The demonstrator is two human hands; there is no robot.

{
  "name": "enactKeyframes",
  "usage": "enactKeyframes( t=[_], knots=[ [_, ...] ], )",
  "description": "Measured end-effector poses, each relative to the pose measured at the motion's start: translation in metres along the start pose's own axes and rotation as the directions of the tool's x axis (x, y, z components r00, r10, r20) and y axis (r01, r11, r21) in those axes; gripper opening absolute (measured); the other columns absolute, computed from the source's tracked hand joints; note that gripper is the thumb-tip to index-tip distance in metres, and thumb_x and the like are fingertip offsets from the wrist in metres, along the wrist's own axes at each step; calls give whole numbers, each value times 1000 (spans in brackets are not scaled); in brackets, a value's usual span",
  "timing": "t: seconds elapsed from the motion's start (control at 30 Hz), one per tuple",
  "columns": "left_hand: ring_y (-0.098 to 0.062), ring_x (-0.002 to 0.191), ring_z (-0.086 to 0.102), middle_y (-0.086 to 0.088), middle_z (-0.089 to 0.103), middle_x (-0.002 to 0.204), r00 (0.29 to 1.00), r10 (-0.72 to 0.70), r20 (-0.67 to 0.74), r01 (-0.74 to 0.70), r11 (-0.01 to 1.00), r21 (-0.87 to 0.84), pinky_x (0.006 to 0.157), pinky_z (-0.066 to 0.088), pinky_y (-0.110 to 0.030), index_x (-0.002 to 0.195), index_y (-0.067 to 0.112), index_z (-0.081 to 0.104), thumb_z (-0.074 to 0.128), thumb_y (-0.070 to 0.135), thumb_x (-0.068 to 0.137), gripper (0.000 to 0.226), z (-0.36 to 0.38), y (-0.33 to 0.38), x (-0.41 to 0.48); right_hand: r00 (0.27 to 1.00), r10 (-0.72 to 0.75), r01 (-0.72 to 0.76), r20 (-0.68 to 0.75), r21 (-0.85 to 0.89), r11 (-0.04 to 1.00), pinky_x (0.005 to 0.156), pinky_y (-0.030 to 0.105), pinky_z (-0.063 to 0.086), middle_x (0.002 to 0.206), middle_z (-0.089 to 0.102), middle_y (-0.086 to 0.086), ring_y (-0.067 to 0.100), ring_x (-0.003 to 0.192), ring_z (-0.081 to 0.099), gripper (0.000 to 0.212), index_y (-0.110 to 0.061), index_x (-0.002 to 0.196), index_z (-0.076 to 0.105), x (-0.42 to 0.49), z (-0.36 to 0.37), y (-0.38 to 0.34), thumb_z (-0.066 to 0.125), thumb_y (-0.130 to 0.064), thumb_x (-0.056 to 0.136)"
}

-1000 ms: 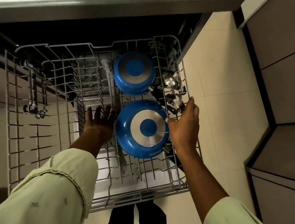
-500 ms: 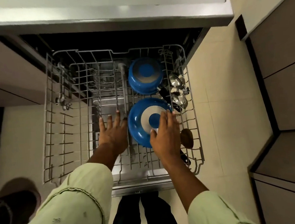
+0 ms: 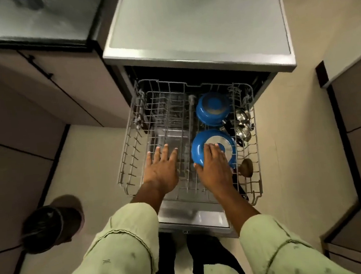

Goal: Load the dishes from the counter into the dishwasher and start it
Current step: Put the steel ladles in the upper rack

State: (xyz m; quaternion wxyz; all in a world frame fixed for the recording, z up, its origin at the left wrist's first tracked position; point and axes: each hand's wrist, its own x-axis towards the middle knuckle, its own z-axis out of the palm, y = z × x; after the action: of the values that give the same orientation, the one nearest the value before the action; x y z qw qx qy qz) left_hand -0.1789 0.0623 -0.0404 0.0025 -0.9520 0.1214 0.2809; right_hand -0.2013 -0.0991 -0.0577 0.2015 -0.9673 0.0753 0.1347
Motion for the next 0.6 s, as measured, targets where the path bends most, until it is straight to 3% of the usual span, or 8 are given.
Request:
enactKeyframes(
  t=[0.17,0.4,0.6],
  knots=[
    [-32,152,-7,-9,-6,166,995,-23,-97,19,999,-46,122,-2,-50,159,23,-1,39,38,103,71,-24,-31,-40,997,-82,82,-2,-27,996,123,39,9,163,11,12,27,151,3,75,-8,156,12,-14,-18,-44,47,-44,100],
    [-29,153,-2,-9,1,167,942,-28,-336,8,998,-60,123,0,-49,159,22,5,33,38,104,63,-62,-111,-106,966,-231,218,-114,-119,969,122,39,7,162,15,13,27,151,6,74,-8,155,15,-42,-33,-152,38,-52,100],
    [-29,153,1,-8,4,167,892,-120,-436,94,992,-82,123,2,-51,159,24,8,29,46,105,63,-73,-210,-172,922,-342,324,-179,-123,938,123,40,8,162,16,13,27,151,7,76,-7,155,19,-65,-26,-259,38,-54,99]
  ],
)
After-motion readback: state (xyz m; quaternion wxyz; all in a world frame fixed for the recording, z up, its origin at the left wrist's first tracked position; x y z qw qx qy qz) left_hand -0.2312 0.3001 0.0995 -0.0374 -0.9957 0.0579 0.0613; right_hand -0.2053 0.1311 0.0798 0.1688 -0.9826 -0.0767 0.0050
